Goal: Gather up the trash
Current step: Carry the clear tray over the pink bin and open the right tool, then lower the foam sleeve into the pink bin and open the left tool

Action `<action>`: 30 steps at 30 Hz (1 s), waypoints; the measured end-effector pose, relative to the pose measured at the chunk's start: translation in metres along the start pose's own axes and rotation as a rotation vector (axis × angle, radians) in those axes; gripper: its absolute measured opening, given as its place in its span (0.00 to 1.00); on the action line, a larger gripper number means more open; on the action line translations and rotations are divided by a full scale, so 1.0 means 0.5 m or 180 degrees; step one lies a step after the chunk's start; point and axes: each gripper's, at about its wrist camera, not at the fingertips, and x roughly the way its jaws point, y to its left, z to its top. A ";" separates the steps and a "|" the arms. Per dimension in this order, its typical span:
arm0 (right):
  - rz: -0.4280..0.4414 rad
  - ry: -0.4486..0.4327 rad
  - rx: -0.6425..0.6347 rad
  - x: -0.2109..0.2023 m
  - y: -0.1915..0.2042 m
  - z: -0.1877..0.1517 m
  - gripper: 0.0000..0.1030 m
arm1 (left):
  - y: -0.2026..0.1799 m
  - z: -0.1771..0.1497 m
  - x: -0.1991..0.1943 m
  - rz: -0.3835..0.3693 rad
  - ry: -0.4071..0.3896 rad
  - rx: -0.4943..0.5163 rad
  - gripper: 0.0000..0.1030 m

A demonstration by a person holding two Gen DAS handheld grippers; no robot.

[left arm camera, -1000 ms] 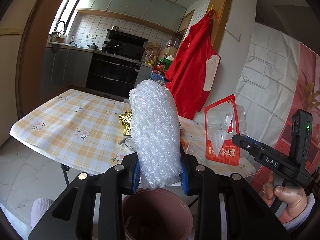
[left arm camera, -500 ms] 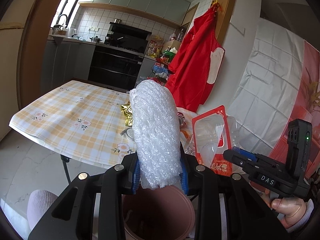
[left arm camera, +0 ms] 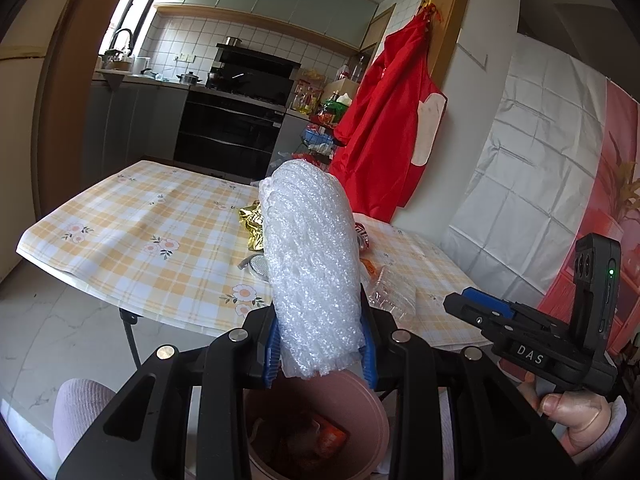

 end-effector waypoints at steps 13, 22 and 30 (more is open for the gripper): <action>-0.0353 -0.0158 0.0227 -0.016 -0.046 0.003 0.53 | -0.031 -0.010 0.024 -0.0112 0.0157 0.0198 0.30; -0.0387 -0.0181 0.0302 -0.015 -0.060 -0.002 0.54 | -0.058 -0.018 0.078 -0.0257 0.0373 0.0343 0.54; -0.0404 -0.0170 0.0336 -0.015 -0.071 -0.005 0.54 | -0.027 -0.029 0.081 -0.0082 0.0355 0.0130 0.65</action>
